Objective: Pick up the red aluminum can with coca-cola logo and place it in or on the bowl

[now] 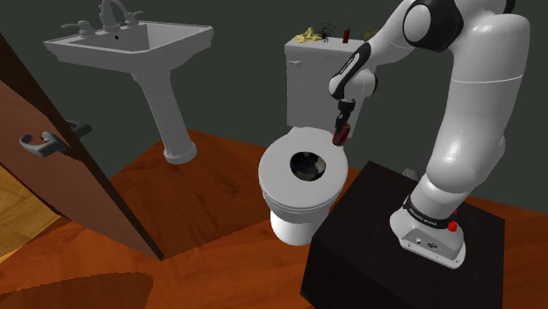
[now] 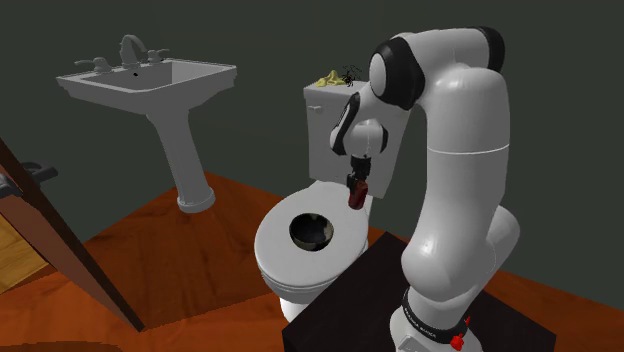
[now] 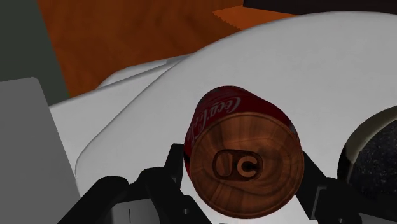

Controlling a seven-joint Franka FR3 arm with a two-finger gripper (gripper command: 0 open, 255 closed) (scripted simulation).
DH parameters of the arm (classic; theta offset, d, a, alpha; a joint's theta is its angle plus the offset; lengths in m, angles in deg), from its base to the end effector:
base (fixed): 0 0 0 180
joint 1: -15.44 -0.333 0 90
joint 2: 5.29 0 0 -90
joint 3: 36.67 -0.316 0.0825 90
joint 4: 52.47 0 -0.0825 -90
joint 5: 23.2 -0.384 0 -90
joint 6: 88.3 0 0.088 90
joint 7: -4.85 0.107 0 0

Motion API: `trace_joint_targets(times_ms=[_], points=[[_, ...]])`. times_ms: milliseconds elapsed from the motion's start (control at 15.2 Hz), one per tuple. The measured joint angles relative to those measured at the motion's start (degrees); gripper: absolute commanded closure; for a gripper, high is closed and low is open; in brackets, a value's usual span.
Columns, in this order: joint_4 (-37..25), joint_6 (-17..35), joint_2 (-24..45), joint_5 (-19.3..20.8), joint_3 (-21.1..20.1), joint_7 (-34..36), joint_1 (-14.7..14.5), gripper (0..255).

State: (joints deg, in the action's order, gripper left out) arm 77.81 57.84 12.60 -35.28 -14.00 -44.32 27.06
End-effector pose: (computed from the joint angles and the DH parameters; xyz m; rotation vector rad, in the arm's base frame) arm 0.4385 -0.3063 0.2286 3.1375 0.1584 -0.0047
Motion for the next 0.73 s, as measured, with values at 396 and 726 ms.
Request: trace_joint_targets(times_ms=[396, 726], points=[[-0.13, -3.94, -4.21, 3.13, 1.56, 2.26, -1.2, 255], [-0.45, -7.18, -7.47, 5.52, 2.45, 3.91, -1.86, 255]])
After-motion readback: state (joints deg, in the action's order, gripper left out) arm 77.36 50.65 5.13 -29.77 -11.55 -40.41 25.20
